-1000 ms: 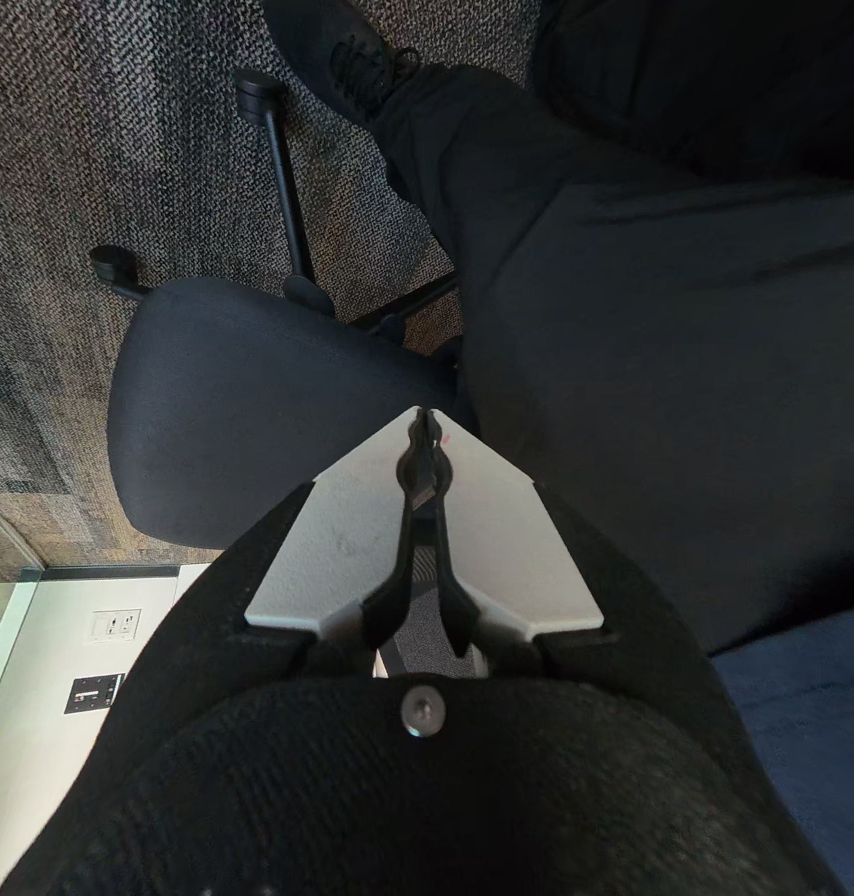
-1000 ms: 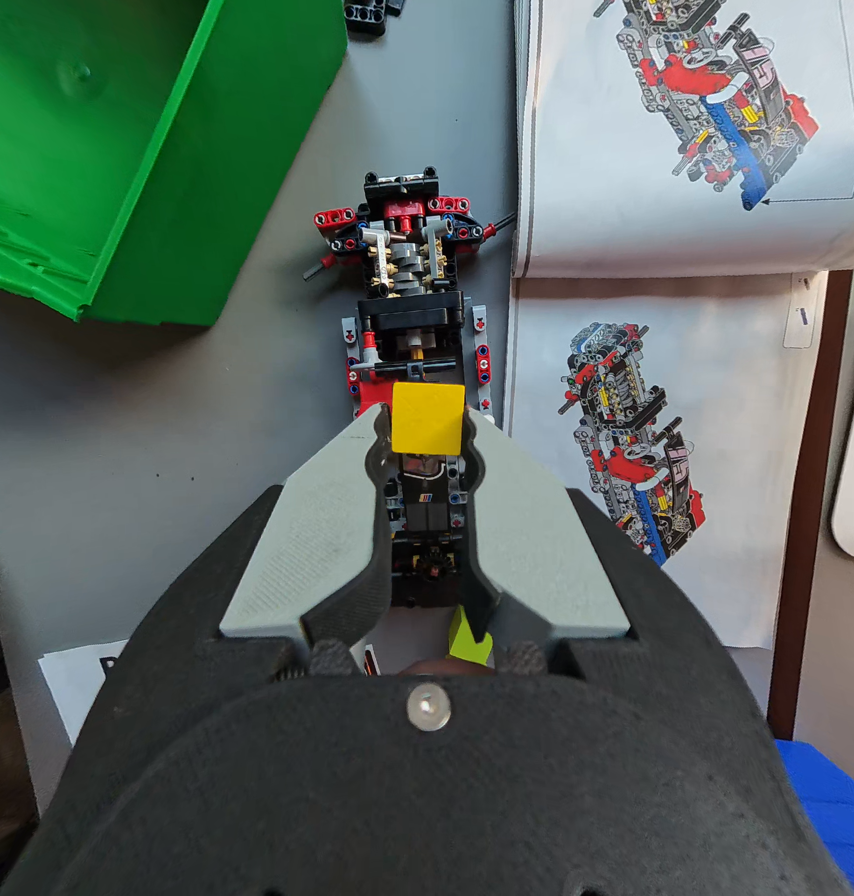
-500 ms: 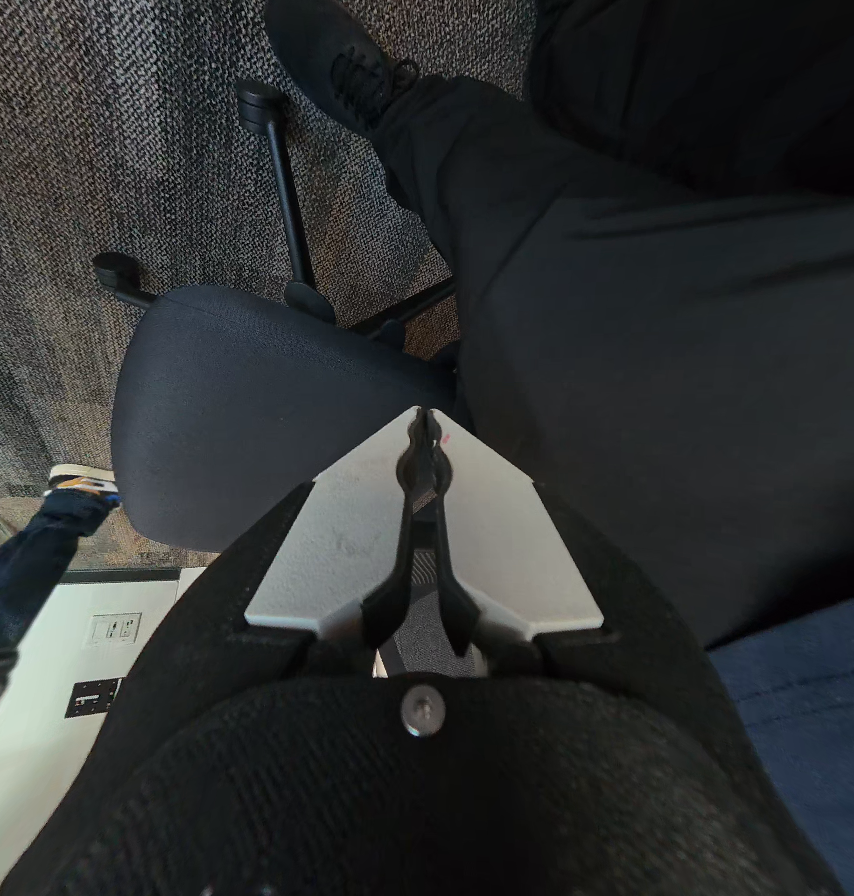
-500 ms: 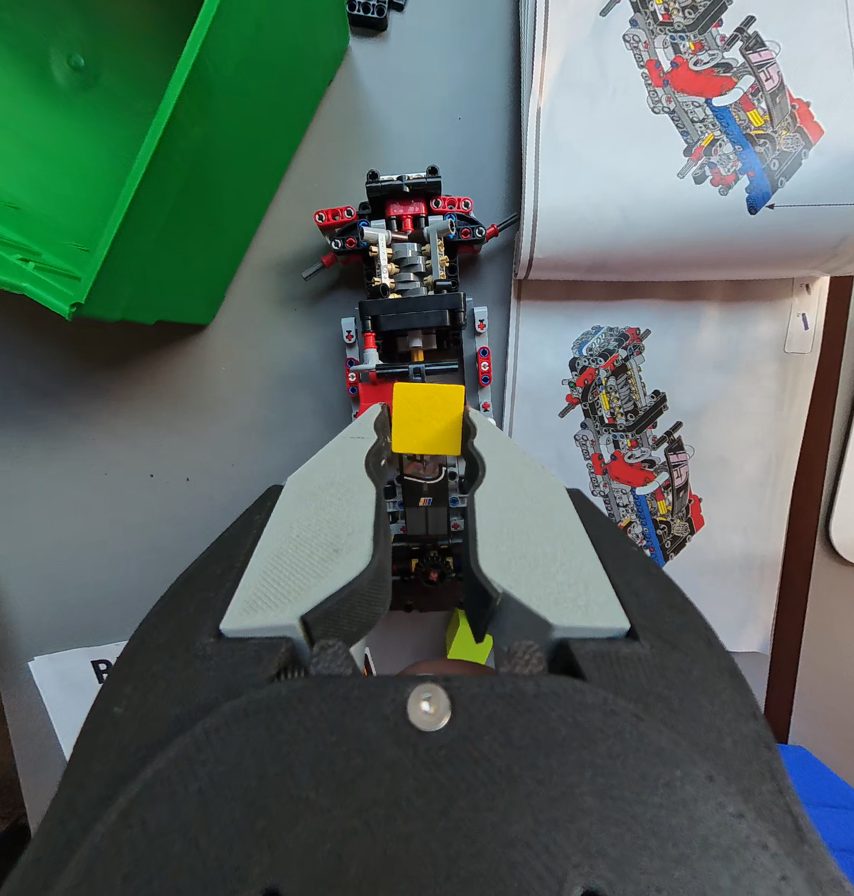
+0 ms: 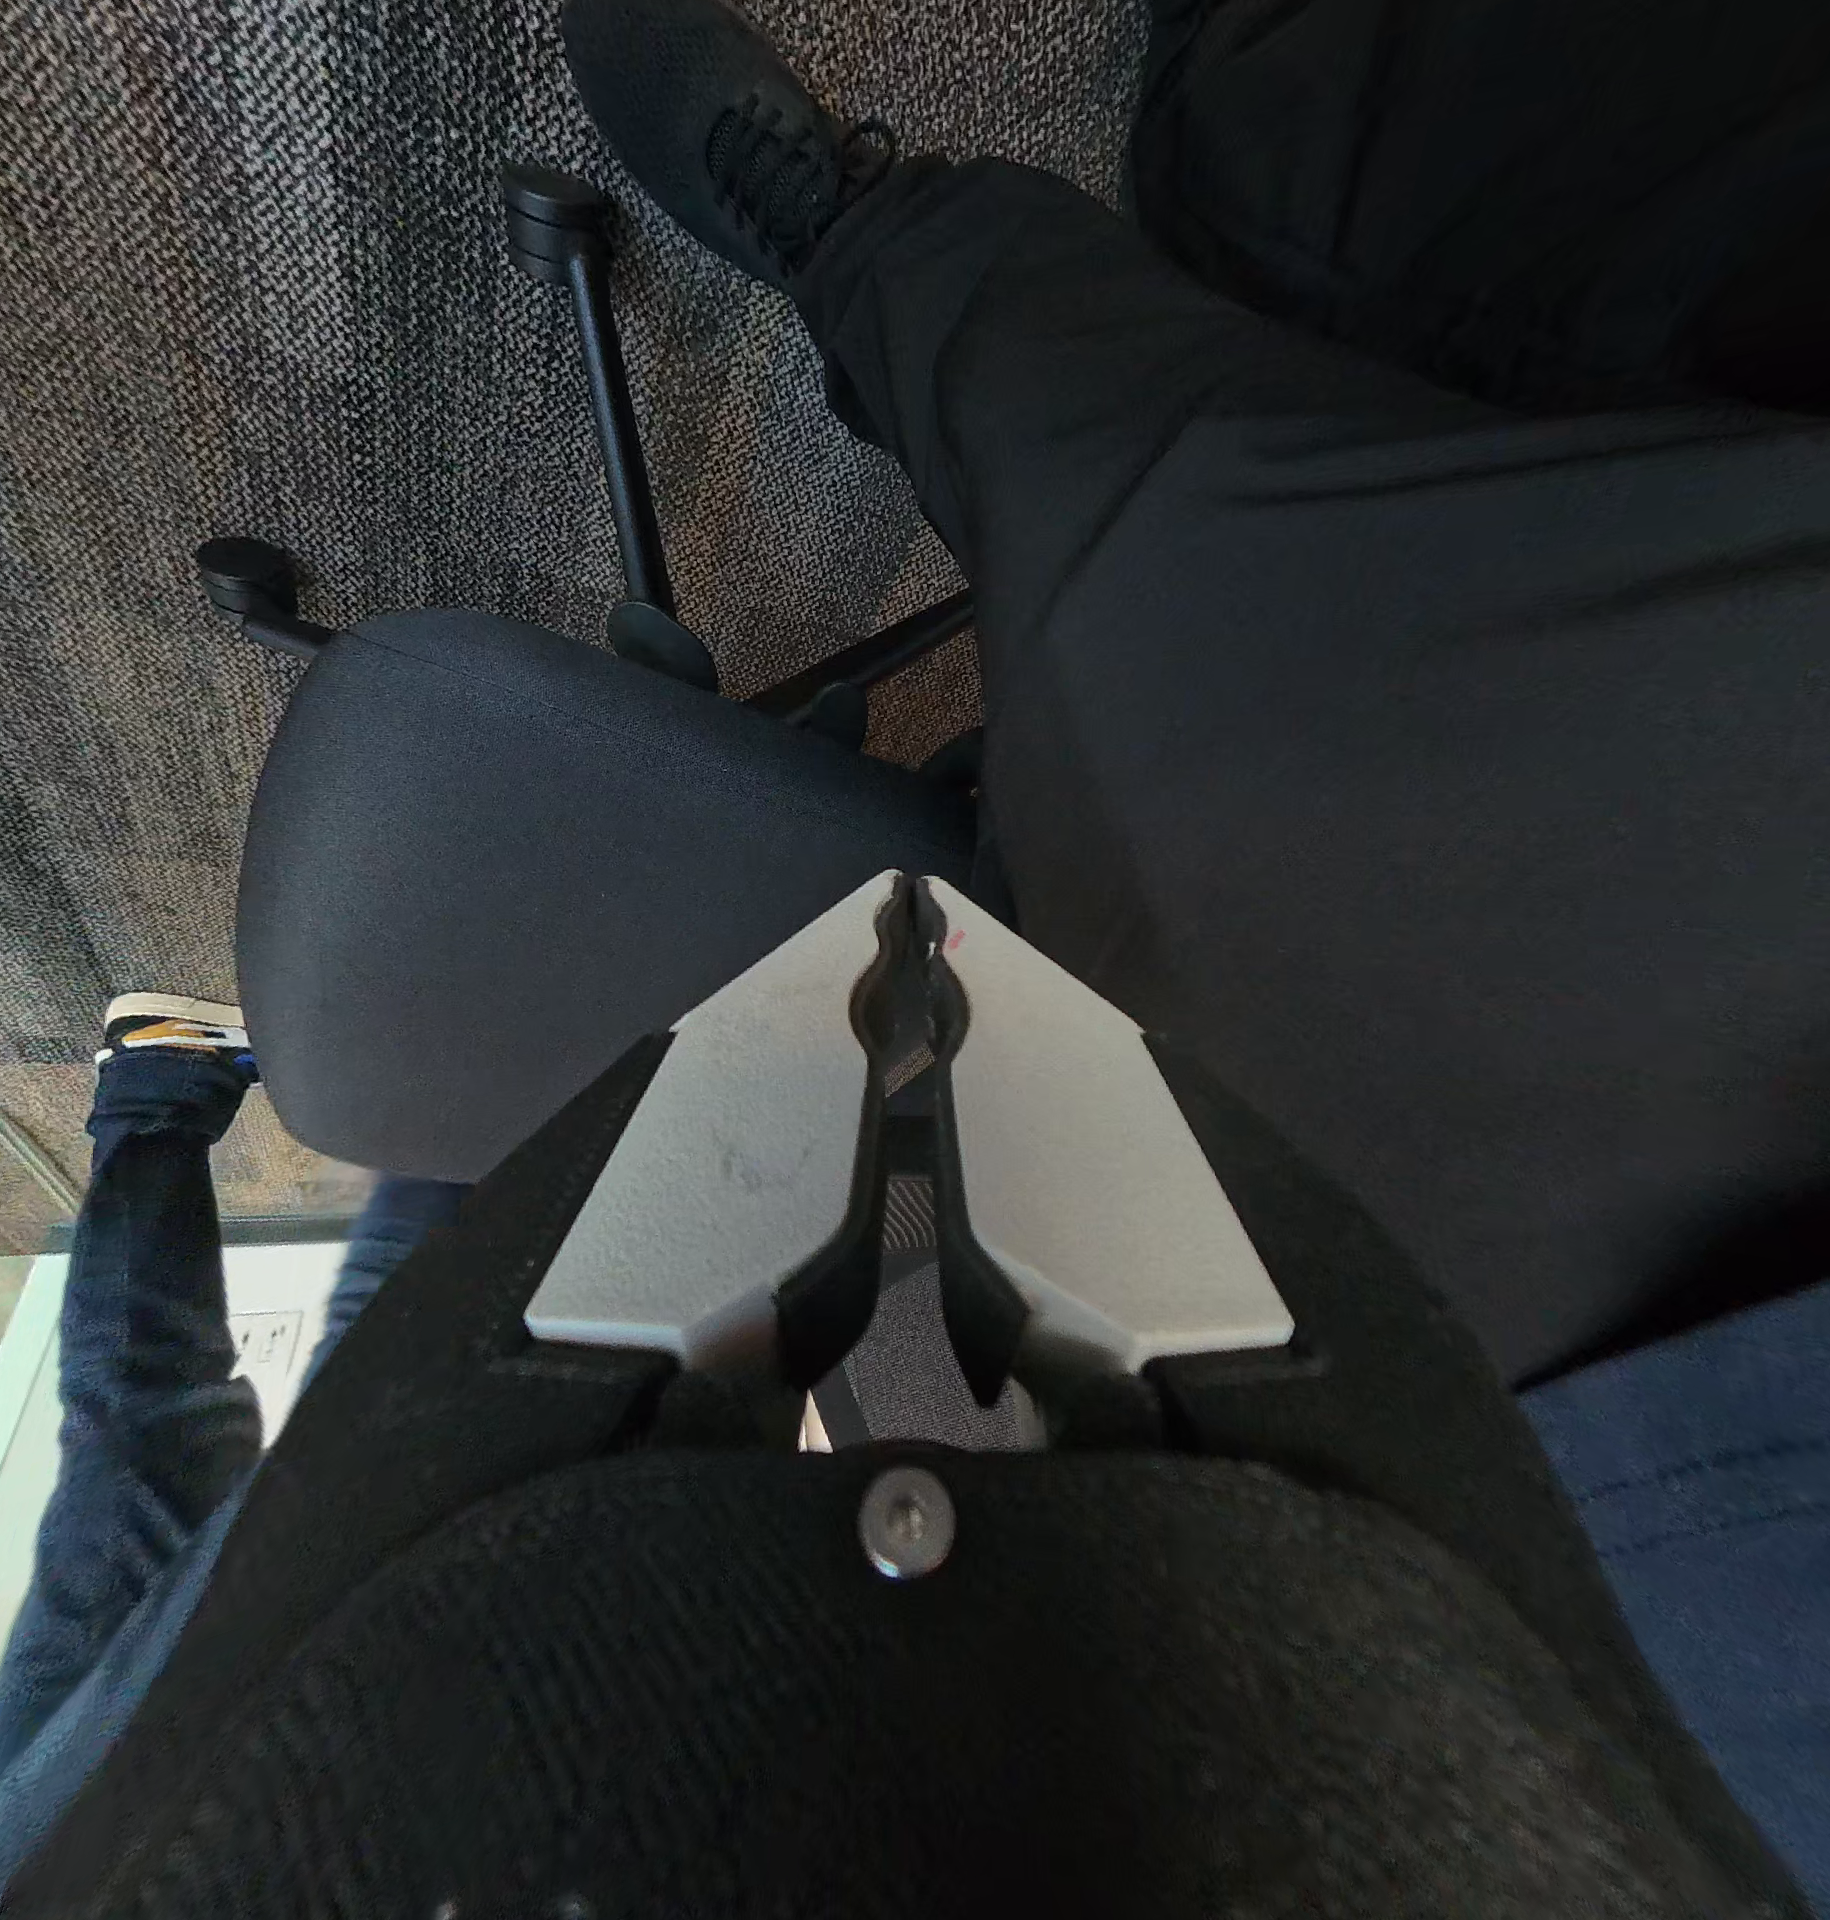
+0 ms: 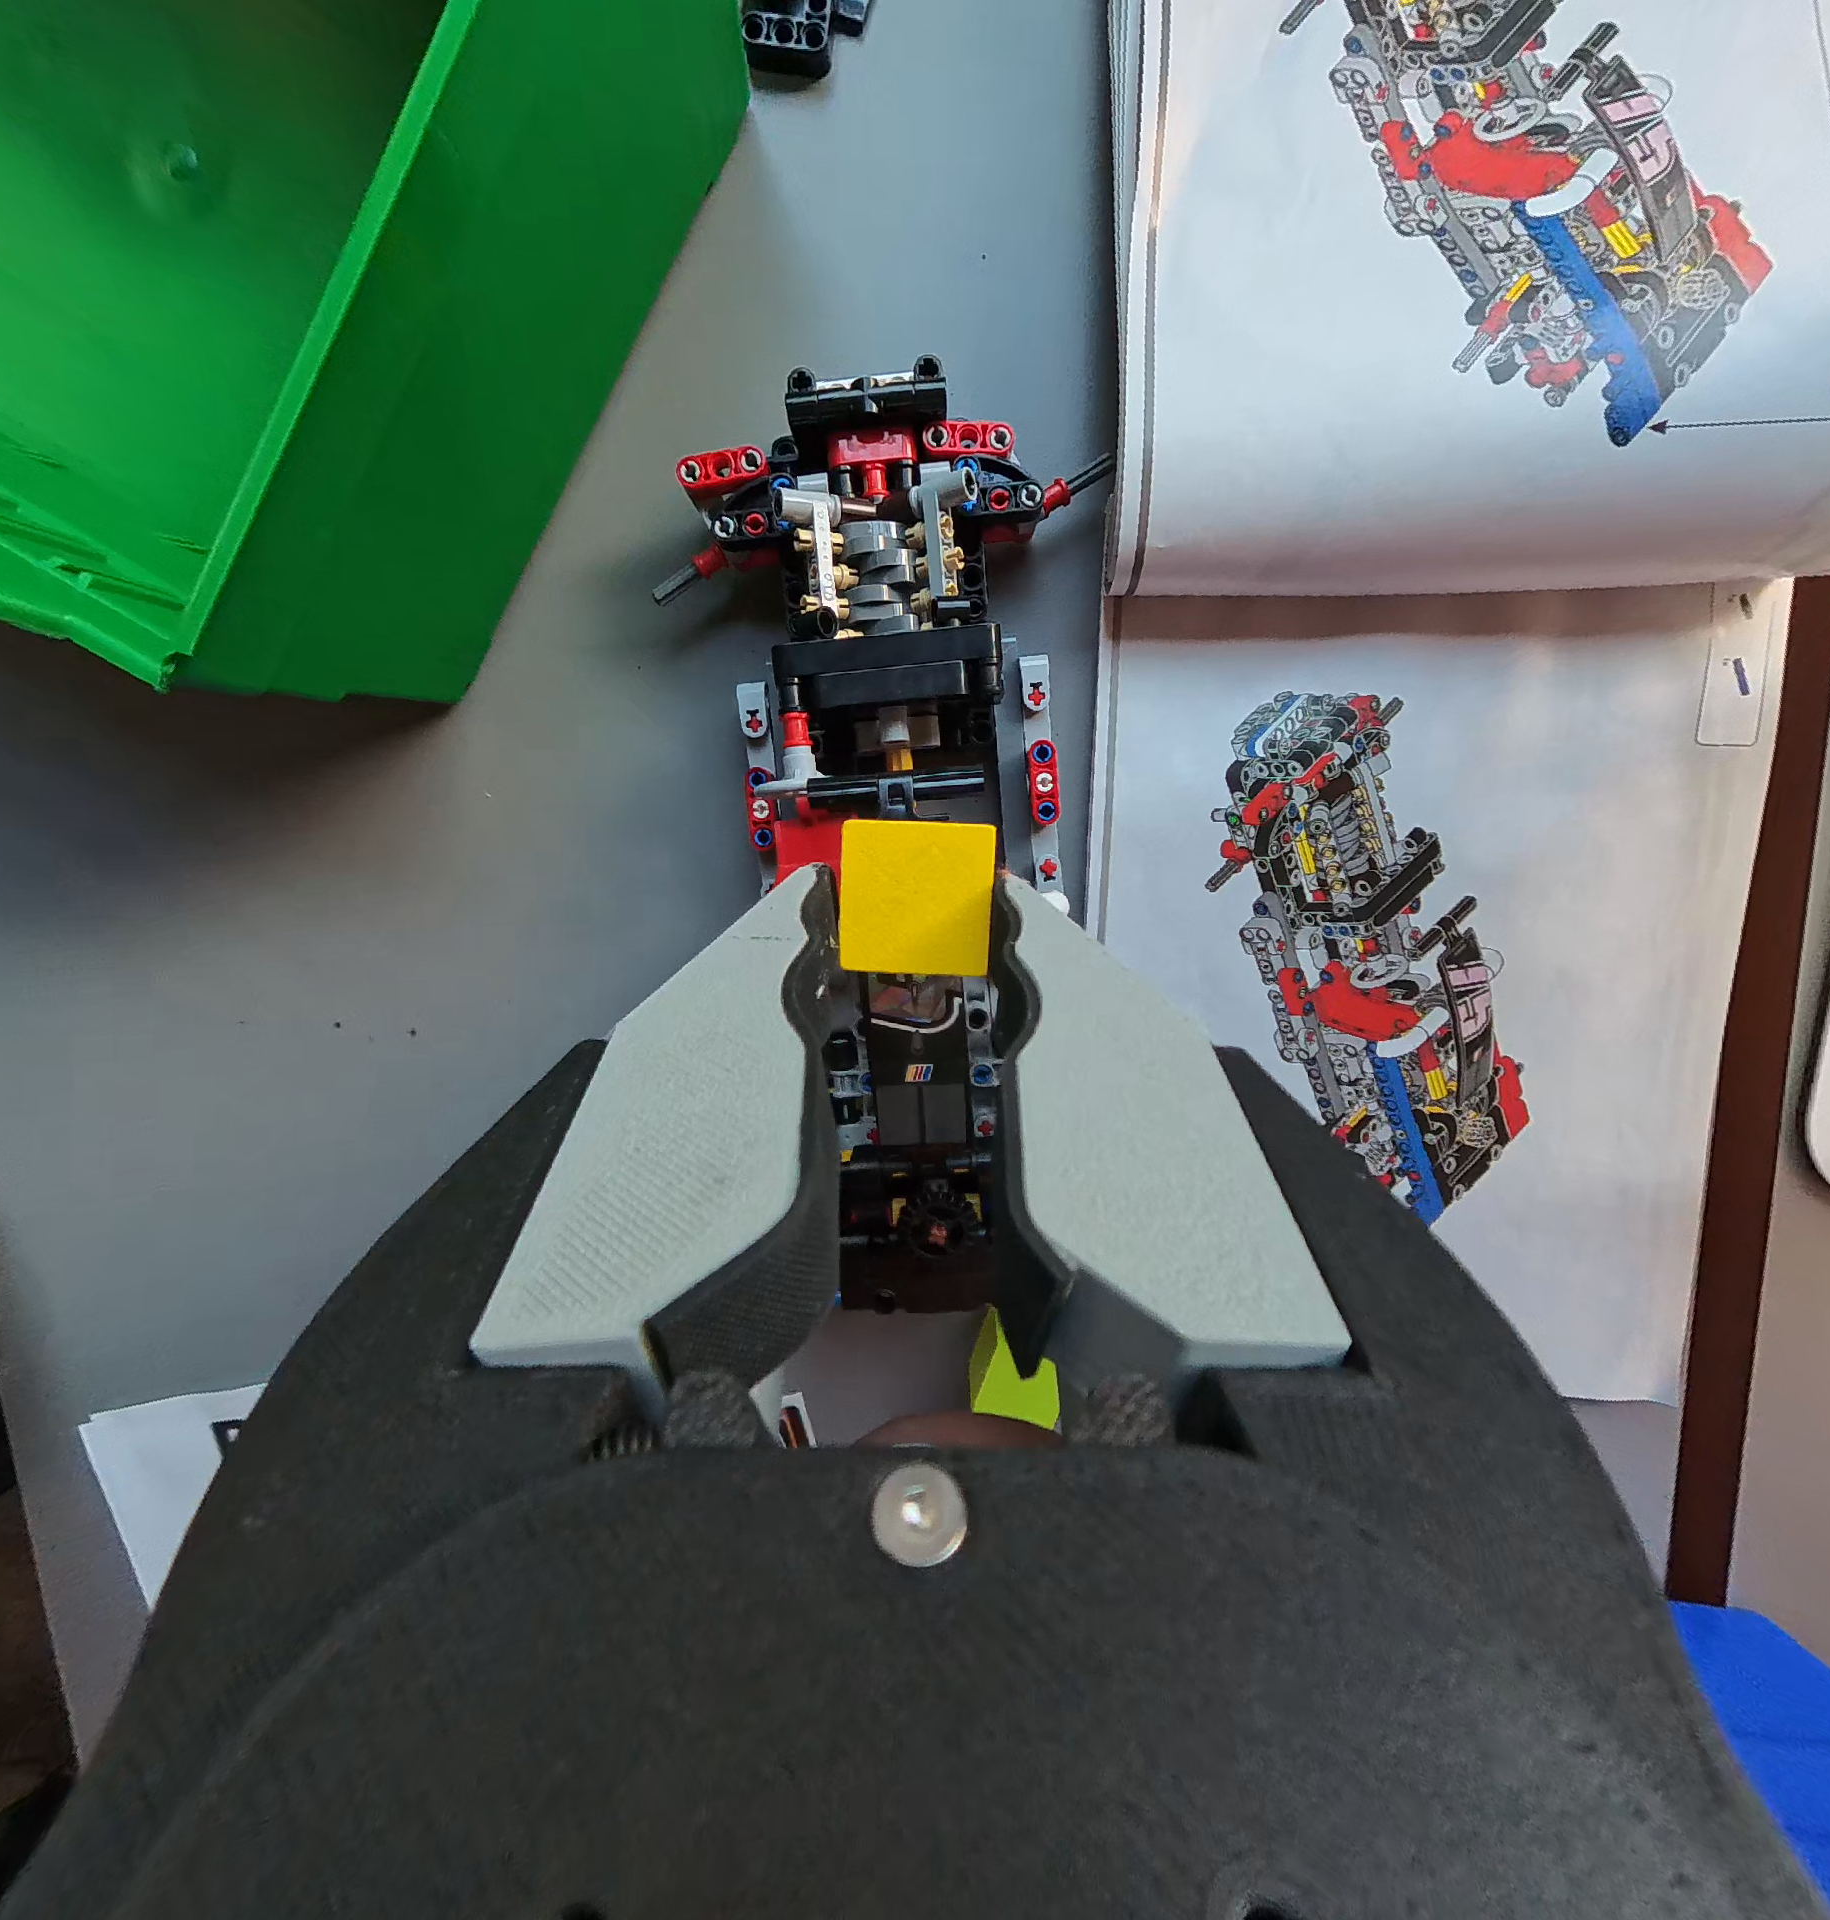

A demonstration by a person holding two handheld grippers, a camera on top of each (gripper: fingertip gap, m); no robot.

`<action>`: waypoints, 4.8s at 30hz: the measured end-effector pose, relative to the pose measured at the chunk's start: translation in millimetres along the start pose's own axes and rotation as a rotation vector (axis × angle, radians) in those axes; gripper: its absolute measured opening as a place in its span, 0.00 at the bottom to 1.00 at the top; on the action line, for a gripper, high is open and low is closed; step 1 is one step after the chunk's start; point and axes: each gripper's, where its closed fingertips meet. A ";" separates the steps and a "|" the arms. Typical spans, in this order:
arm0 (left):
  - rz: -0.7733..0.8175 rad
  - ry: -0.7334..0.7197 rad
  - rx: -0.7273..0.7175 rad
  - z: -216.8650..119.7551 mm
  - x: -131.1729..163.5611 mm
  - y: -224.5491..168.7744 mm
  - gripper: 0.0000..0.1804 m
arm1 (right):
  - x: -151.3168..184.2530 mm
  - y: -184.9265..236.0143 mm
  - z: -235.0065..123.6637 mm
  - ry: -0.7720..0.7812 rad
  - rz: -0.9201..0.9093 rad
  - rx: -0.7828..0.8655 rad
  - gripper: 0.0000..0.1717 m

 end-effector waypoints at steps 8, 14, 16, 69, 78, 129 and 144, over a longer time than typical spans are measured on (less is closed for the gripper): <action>0.002 0.001 0.000 0.4 0.1 -0.6 0.00 | 3.2 2.8 0.4 -0.008 0.017 -0.005 0.19; 0.003 0.000 0.000 0.1 -0.9 -0.5 0.00 | 6.3 3.6 -8.1 -0.028 0.023 0.004 0.21; 0.003 0.001 0.001 0.4 -0.9 -0.6 0.00 | 4.1 3.5 -18.0 -0.061 0.030 0.007 0.22; 0.067 0.016 -0.017 -8.7 -15.4 5.5 0.00 | 175.9 -38.1 -2.1 0.234 0.423 0.332 0.21; 0.070 0.028 -0.015 -6.2 -13.8 4.5 0.00 | 178.6 -21.7 1.9 0.291 0.334 0.218 0.17; -0.050 0.009 0.099 34.4 14.3 2.4 0.00 | -7.9 -5.9 -36.1 0.366 0.064 0.064 0.14; -0.052 -0.009 0.102 30.0 6.7 1.0 0.00 | -3.0 -4.1 -31.8 0.373 0.045 0.065 0.14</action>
Point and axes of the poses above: each gripper's, where its closed fingertips meet, z out along the fingers, x out of its underside, y = z × x across the jaws, and after that the axes turned 1 degree about x, right-handed
